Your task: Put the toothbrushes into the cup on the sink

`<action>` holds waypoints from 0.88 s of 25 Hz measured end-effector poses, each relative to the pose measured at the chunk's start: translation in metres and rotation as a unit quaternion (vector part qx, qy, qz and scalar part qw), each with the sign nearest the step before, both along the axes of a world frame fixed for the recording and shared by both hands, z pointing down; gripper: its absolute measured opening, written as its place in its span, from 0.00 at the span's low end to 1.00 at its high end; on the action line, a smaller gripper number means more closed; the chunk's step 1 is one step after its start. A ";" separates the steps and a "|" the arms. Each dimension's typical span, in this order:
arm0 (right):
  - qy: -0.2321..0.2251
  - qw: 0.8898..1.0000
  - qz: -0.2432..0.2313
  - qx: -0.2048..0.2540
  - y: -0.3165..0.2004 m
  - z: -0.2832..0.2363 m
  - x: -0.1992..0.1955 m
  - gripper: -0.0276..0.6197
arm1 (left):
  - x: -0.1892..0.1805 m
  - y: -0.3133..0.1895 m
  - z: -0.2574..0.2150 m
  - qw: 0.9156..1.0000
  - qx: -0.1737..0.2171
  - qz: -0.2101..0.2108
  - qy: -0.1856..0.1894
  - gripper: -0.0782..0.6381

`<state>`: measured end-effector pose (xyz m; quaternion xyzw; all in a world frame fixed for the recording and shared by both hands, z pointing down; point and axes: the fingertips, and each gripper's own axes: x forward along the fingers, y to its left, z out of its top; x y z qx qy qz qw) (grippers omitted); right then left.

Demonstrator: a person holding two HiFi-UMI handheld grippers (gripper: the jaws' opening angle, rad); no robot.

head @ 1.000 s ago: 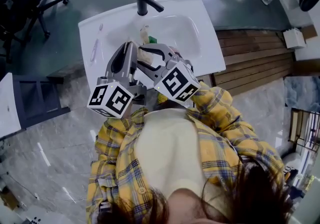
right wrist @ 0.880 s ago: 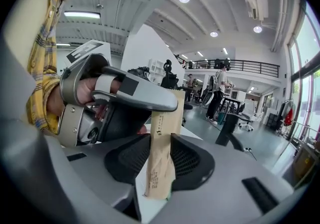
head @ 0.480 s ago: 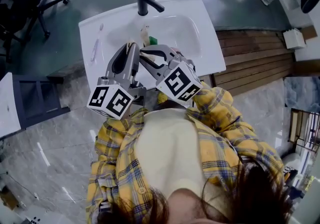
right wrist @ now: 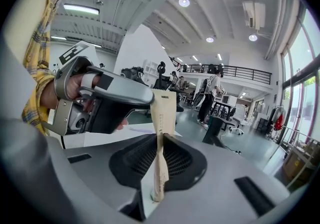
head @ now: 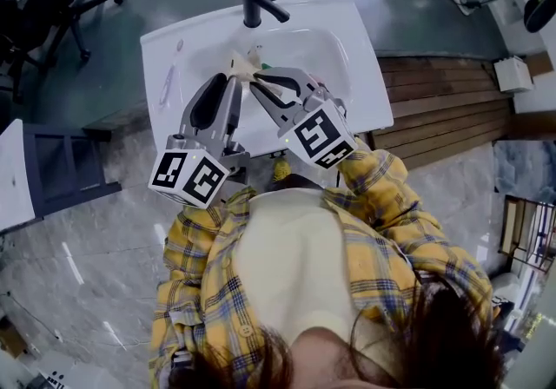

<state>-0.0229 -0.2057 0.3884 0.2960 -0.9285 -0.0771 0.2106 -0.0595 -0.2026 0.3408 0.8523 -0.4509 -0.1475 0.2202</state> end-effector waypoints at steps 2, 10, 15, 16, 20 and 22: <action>-0.007 1.000 0.002 0.002 -0.004 0.000 0.002 0.11 | -0.003 0.001 -0.001 1.000 0.004 -0.005 0.001 0.24; -0.048 0.998 0.027 -0.006 -0.023 0.003 0.012 0.11 | -0.024 0.004 -0.002 0.999 0.005 -0.035 0.011 0.20; -0.124 0.990 0.049 -0.042 -0.040 0.003 0.020 0.11 | -0.027 0.007 0.007 0.999 -0.003 -0.042 -0.003 0.13; -0.141 0.987 0.053 -0.052 -0.043 0.004 0.022 0.11 | -0.027 0.008 0.008 0.999 -0.005 -0.043 -0.004 0.13; -0.166 0.981 0.075 -0.071 -0.056 0.014 0.028 0.11 | -0.030 0.008 0.011 0.999 -0.012 -0.045 -0.004 0.13; -0.170 0.979 0.084 -0.075 -0.061 0.020 0.030 0.11 | -0.032 0.009 0.012 0.999 -0.014 -0.047 -0.004 0.13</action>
